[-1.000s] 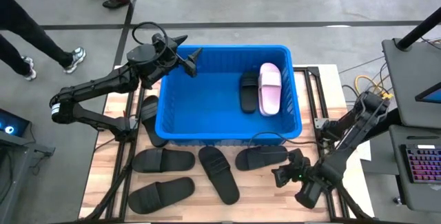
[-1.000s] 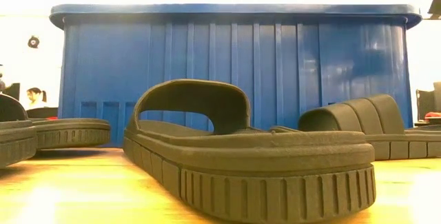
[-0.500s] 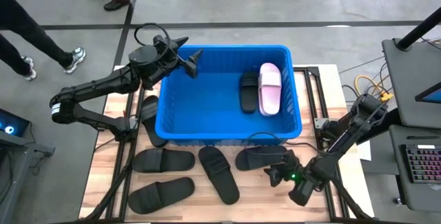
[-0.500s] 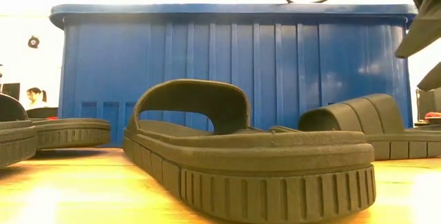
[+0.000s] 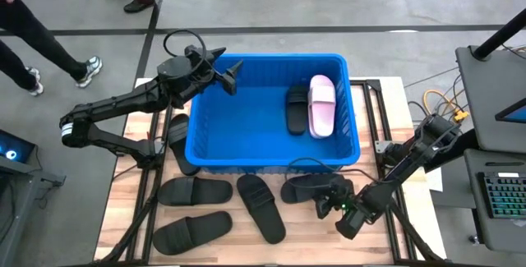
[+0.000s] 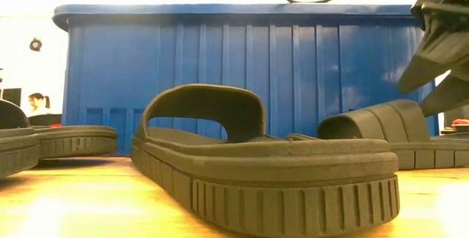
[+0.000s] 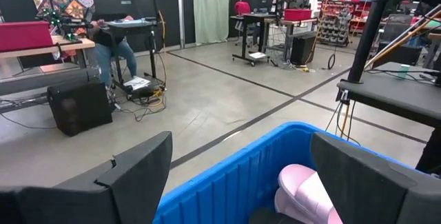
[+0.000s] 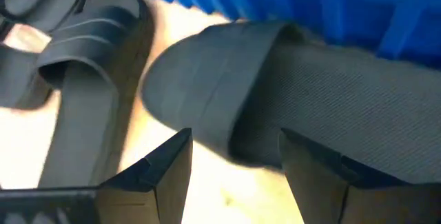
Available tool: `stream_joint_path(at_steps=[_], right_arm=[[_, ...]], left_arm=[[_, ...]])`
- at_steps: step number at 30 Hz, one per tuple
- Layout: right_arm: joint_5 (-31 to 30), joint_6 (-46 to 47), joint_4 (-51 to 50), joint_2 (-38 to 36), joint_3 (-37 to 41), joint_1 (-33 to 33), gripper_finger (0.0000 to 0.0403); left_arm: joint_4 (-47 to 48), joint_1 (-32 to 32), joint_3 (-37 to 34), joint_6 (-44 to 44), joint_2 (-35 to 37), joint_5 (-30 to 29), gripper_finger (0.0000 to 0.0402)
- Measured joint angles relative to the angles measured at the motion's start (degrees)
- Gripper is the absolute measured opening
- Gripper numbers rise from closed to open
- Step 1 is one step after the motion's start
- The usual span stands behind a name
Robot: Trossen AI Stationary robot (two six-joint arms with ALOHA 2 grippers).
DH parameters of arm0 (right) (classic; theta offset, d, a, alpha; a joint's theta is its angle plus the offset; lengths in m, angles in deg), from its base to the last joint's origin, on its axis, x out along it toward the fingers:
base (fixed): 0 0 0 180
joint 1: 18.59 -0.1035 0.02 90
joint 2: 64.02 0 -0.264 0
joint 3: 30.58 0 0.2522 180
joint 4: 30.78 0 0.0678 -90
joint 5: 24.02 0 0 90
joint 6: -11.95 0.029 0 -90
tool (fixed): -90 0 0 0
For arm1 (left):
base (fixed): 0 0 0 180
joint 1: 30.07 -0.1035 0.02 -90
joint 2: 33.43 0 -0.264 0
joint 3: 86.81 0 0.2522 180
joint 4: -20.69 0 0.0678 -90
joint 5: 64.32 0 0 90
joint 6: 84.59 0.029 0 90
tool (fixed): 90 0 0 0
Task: Pick and place slides into bin
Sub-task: Stack the black slide on top of black slide into the blue bin
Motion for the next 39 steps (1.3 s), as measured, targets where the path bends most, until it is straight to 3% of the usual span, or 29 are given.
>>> stream_joint_path(at_steps=[8, 21, 26, 33, 39], right_arm=[[0.3, -10.3, 12.7, 2.5, 1.1, 1.8, 0.0206], [0.3, -4.5, 13.8, 7.0, 1.1, 3.2, 0.0188], [0.1, -7.2, 14.8, 6.9, 1.1, 3.2, 0.0139], [1.3, -6.6, 16.4, 6.8, 1.2, 3.3, 0.0022], [1.2, -8.5, 19.0, 6.4, 0.4, 3.2, 0.0011]], left_arm=[[-0.1, 0.0, 0.2, 0.0, 0.0, 0.0, 0.0329], [-1.4, 0.0, 0.2, 0.0, 0.0, 0.0, 0.0329], [-1.5, 0.0, 0.2, 0.0, 0.0, 0.0, 0.0329], [-1.5, 0.0, 0.1, 0.0, 0.0, 0.2, 0.0329], [-1.5, 0.0, 0.0, 0.1, 0.0, 0.3, 0.0329]])
